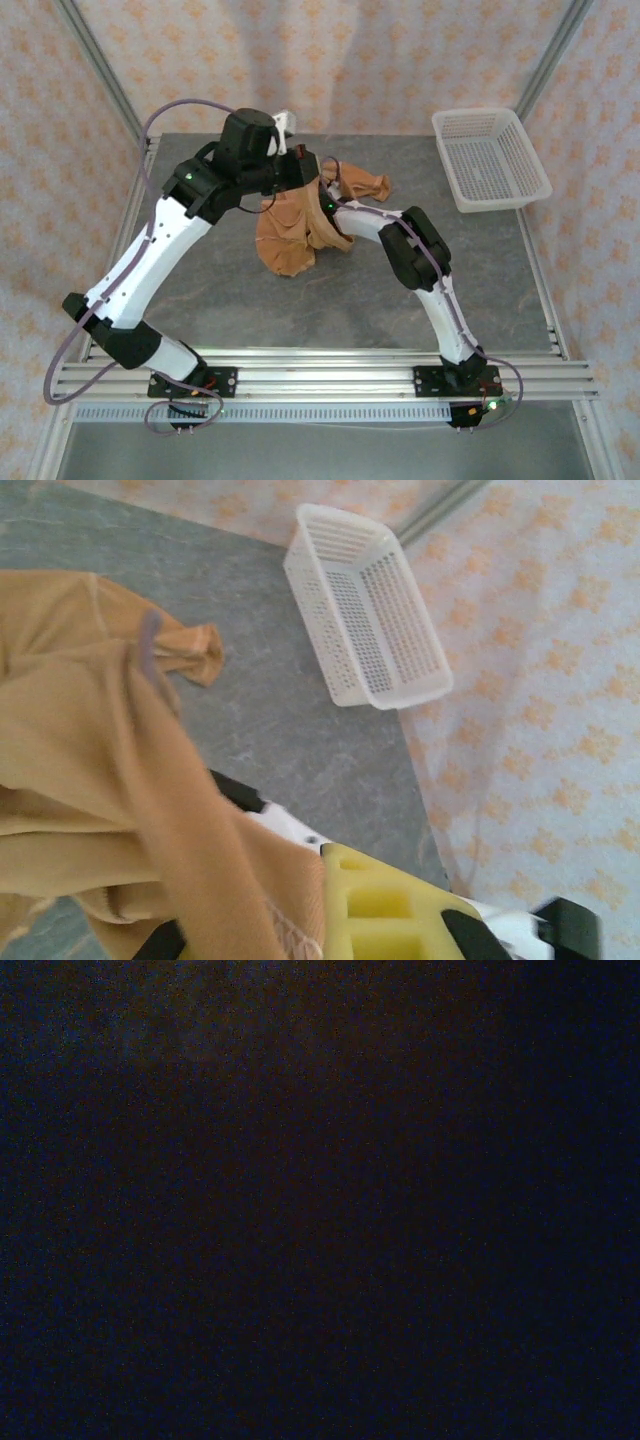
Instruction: Fold the inside-out t-shirt
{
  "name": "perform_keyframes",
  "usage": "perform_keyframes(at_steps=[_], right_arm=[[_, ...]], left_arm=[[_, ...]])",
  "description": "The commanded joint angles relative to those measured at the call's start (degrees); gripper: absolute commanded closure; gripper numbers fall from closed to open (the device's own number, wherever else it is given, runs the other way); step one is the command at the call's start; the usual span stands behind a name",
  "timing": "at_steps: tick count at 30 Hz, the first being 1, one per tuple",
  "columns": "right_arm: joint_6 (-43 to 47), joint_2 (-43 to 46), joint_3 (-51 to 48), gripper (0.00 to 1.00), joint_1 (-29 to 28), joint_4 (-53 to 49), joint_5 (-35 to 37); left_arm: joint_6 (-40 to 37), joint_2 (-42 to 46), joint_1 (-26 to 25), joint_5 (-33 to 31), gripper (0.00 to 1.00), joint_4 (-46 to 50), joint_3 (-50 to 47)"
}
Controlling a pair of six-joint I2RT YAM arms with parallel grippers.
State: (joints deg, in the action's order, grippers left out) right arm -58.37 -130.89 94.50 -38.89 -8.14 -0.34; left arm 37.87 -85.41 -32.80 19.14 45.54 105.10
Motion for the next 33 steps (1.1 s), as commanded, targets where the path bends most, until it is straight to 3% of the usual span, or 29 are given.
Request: perform_keyframes(at_steps=[1,9,18,24,28,32,33], right_arm=[[8.2,10.5,-5.4,1.0,1.8,-4.0,-6.3],[19.6,38.0,-12.0,1.0,4.8,-11.7,-13.0],[18.4,55.3,-5.1,1.0,7.6,-20.4,-20.8],[12.3,59.6,-5.7,1.0,9.3,-13.5,-29.5],[13.5,59.2,-11.0,1.0,10.3,-10.5,-27.3],[16.2,53.7,-15.8,1.0,10.9,-12.4,-22.9],[16.8,51.6,-16.6,1.0,10.9,-12.4,-23.2]], left_arm=[[-1.8,-1.5,3.9,1.1,1.0,-3.5,-4.7],[-6.3,-14.4,16.7,-1.4,1.0,-4.2,-10.8],[-6.9,-23.7,22.8,-1.9,1.0,-5.9,-13.4],[-8.0,-28.4,22.8,-1.1,1.0,-6.7,-15.3],[-7.9,-26.2,22.6,-0.5,1.0,-8.5,-20.1],[-7.8,-16.7,22.4,0.9,1.0,-11.0,-26.4],[-7.6,-13.8,22.2,1.6,0.87,-12.2,-27.9]])
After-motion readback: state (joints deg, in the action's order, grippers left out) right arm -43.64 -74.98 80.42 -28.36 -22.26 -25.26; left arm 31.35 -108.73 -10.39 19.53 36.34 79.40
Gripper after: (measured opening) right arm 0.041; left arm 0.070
